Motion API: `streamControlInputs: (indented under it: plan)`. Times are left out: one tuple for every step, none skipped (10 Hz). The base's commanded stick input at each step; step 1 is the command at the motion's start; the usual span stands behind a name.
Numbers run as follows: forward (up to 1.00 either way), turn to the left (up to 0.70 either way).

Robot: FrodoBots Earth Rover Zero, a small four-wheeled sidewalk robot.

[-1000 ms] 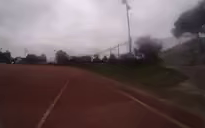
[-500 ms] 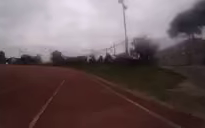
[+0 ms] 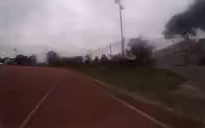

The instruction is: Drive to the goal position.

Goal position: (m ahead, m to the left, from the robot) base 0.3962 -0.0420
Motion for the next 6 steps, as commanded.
streamControlInputs:
  plan:
    - [0.45,-0.27]
    - [0.45,-0.27]
    - [0.45,-0.27]
    - [0.45,-0.27]
    - [0.45,-0.27]
    - [0.45,-0.27]
